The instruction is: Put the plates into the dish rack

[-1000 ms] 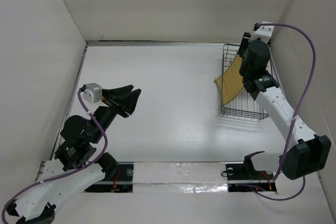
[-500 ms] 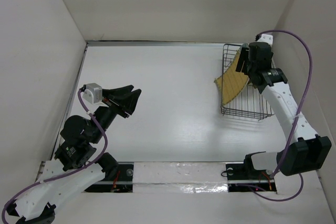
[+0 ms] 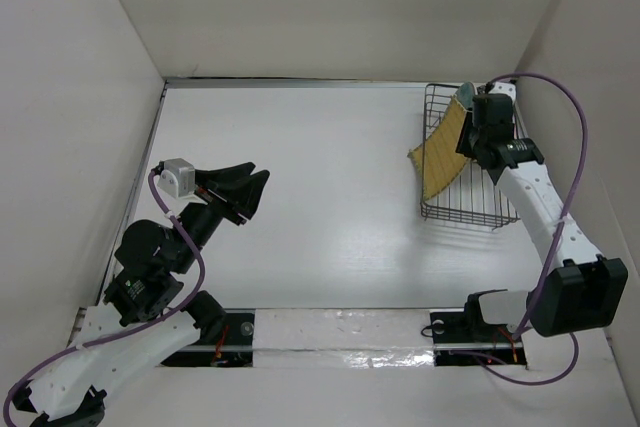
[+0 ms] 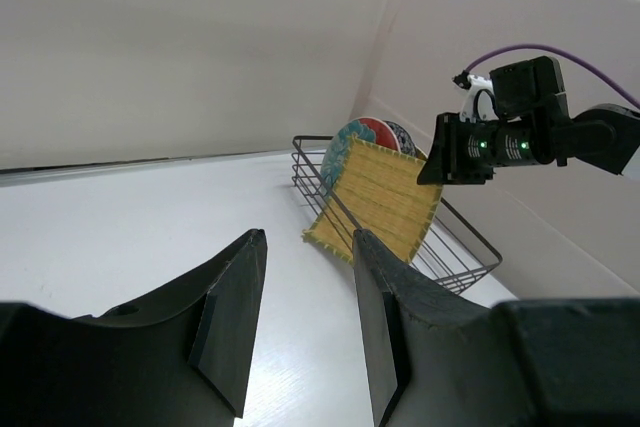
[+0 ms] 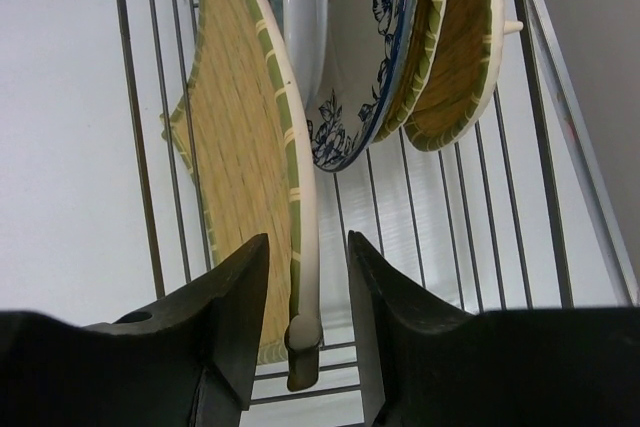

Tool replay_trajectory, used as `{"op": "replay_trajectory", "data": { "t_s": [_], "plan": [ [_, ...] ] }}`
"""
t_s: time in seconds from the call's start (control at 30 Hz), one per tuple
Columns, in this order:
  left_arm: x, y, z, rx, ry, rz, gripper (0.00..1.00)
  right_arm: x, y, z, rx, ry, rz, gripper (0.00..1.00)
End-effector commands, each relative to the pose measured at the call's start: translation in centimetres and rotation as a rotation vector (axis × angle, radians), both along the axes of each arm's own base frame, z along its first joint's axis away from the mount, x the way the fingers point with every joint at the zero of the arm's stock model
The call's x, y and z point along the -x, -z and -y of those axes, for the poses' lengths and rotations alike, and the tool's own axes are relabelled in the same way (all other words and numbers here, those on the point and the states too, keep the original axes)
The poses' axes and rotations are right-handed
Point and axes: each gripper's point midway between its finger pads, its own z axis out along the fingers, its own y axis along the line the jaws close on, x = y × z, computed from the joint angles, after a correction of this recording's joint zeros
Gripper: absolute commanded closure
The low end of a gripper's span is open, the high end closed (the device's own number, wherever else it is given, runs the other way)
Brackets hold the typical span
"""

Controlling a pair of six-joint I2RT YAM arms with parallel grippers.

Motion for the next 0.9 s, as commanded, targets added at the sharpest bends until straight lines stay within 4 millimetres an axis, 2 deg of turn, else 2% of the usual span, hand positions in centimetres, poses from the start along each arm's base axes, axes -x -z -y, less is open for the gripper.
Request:
{"op": "replay_trajectory", "data": {
  "t_s": [0.0, 0.03, 0.1, 0.2, 0.23, 0.3, 0.33, 0.43, 0.63, 0.87],
  "plan": [
    [0.4, -1.7, 0.1, 0.044, 0.018, 0.04, 0.63, -1.5, -1.0, 0.5, 0.004, 0.025, 0.068, 0.57],
    [0.4, -1.6, 0.2, 0.042, 0.024, 0.041, 0.63, -1.8, -1.3, 0.5, 0.005, 0.03, 0.082, 0.58],
    [0.4, -1.6, 0.2, 0.041, 0.022, 0.041, 0.63, -2.2, -1.3, 0.5, 0.008, 0.028, 0.081, 0.67],
    [0.3, -1.6, 0.0, 0.041, 0.011, 0.039, 0.63, -2.5, -1.4, 0.3, 0.017, 0.028, 0.08, 0.81],
    [0.3, -1.6, 0.0, 0.042, 0.011, 0.04, 0.63, -2.4, -1.6, 0.6, 0.027, 0.041, 0.082, 0.92],
    [0.4, -1.7, -0.1, 0.045, 0.011, 0.043, 0.62, -2.3, -2.0, -0.1, 0.037, 0.04, 0.096, 1.0],
    [0.3, -1.7, -0.1, 0.045, 0.008, 0.043, 0.62, -2.0, -2.8, 0.5, 0.05, 0.066, 0.117, 1.0],
    [0.2, -1.5, 0.1, 0.036, 0.012, 0.036, 0.62, -1.6, -4.4, -0.4, 0.046, 0.057, 0.165, 1.0],
    [0.1, -1.5, 0.1, 0.036, 0.009, 0.035, 0.62, -0.7, -10.3, -1.9, 0.059, 0.04, 0.347, 1.0],
    [0.0, -1.4, 0.1, 0.033, 0.007, 0.033, 0.62, -0.1, -15.4, -2.4, 0.12, 0.089, 0.509, 1.0]
  ]
}}
